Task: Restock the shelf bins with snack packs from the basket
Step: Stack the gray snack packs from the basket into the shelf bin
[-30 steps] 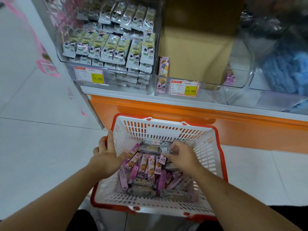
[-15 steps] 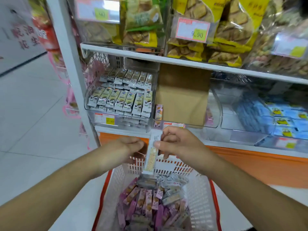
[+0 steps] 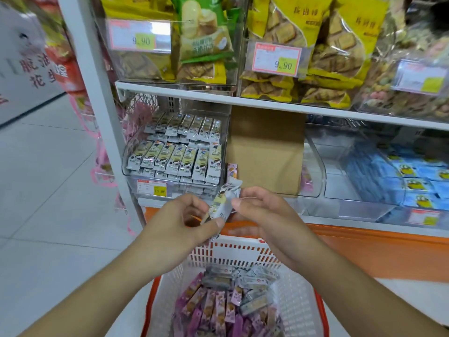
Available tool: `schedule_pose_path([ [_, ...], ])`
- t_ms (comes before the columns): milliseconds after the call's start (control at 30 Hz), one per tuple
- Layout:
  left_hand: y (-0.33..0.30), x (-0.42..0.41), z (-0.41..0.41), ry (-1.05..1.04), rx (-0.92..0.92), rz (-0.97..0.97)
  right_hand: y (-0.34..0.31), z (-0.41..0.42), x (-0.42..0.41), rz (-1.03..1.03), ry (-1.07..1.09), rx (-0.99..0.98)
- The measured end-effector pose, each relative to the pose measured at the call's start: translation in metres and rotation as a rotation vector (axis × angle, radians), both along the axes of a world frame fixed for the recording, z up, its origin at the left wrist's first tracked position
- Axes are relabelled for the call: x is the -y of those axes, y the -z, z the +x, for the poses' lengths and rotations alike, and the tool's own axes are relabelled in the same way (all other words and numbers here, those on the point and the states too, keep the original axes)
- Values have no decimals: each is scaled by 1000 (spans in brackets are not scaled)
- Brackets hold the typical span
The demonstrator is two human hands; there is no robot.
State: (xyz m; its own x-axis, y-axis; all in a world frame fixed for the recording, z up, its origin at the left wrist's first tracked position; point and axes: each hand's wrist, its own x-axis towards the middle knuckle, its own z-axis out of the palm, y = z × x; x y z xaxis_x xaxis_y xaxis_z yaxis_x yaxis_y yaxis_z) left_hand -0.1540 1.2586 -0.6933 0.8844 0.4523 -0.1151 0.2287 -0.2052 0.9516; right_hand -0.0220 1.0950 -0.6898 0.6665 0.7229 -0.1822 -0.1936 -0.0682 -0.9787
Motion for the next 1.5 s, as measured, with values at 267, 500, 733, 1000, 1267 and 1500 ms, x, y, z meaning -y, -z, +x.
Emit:
schedule_pose_path([
  [267,-2,9,1,88,33,87,2,1,-11,47,27,-123],
  [500,-10,-6,1,8,54,120,1,-2,-18,78,85,-157],
  [733,-19,-33,-4,-111,177,60,-5,0,-15,44,-51,-187],
  [1000,-15,-25,-6,12,155,243,1,-20,-23,-13,-51,-108],
  [1267,-1,-25,-3,99,81,394,3,-26,-32,-7,33,-47],
  [1500,-6,-39,4,85,98,351,8,-26,-37,-8,22,-63],
])
